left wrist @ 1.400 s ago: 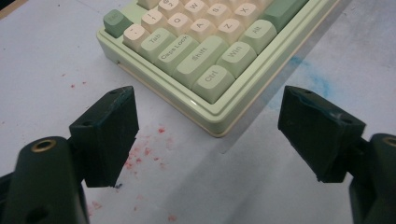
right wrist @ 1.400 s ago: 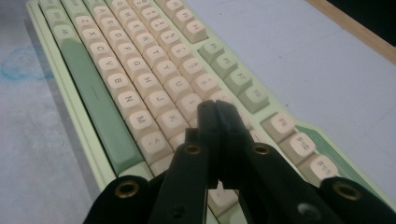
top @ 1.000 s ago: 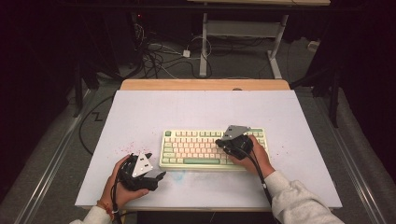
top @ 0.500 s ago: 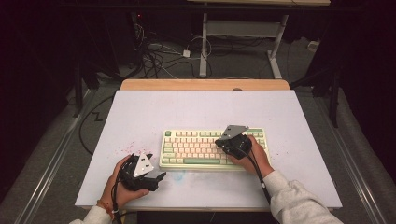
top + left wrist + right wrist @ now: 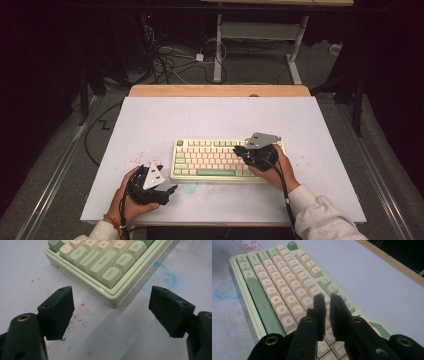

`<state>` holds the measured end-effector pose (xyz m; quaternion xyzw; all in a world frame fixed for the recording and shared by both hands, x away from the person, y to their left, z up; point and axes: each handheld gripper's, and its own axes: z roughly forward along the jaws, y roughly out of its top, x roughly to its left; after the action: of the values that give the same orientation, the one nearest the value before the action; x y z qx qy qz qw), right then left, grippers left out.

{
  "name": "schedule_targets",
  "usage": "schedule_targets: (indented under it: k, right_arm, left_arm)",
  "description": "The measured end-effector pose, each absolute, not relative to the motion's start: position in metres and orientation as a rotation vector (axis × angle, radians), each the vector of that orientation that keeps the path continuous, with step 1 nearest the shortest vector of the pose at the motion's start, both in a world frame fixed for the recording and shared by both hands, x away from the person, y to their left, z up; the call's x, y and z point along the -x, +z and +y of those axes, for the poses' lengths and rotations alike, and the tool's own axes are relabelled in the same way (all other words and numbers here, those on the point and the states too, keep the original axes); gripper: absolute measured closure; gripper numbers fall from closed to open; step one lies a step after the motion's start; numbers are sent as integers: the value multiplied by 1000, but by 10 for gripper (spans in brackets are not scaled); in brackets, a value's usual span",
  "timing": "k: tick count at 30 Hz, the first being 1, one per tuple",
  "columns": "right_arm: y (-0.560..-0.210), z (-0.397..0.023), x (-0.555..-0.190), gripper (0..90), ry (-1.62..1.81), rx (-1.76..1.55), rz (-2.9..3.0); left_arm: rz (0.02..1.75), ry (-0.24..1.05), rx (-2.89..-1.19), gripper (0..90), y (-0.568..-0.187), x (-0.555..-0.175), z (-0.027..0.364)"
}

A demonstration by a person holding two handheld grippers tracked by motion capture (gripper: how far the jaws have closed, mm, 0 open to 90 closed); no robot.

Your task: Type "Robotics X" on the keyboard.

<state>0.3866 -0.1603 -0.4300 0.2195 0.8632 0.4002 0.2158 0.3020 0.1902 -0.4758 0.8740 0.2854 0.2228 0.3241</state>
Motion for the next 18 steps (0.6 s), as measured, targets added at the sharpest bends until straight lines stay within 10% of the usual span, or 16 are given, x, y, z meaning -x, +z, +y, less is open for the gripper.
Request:
schedule_targets:
  k: [18]
  right_arm:
    - [-413, -197, -359, 464, 1227, -608, 2248]
  left_arm:
    - [744, 603, -2284, 196, -474, -302, 191]
